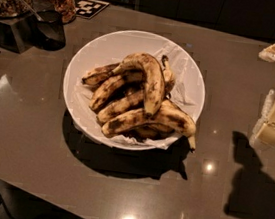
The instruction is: Pick banana from white bowl
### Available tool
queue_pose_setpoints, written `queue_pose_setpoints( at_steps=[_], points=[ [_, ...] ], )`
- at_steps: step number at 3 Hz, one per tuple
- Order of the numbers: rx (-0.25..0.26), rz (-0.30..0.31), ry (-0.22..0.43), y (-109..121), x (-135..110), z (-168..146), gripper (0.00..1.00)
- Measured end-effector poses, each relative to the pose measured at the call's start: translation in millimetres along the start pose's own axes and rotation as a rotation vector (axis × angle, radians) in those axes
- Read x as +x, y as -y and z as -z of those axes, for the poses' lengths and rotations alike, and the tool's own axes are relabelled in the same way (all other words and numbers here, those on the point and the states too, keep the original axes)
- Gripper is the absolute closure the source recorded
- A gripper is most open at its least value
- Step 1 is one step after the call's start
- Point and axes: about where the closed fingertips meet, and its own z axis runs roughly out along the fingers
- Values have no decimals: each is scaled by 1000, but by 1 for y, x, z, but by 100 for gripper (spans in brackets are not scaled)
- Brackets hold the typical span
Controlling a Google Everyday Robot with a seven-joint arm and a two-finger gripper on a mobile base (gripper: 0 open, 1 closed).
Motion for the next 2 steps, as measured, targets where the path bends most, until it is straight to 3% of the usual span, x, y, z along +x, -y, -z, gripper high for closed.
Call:
queue_pose_setpoints(
  at_steps=[1, 2],
  points=[
    [0, 0, 0, 0, 0, 0, 0],
    [-25, -77, -58, 1, 1, -3, 0]
  ],
)
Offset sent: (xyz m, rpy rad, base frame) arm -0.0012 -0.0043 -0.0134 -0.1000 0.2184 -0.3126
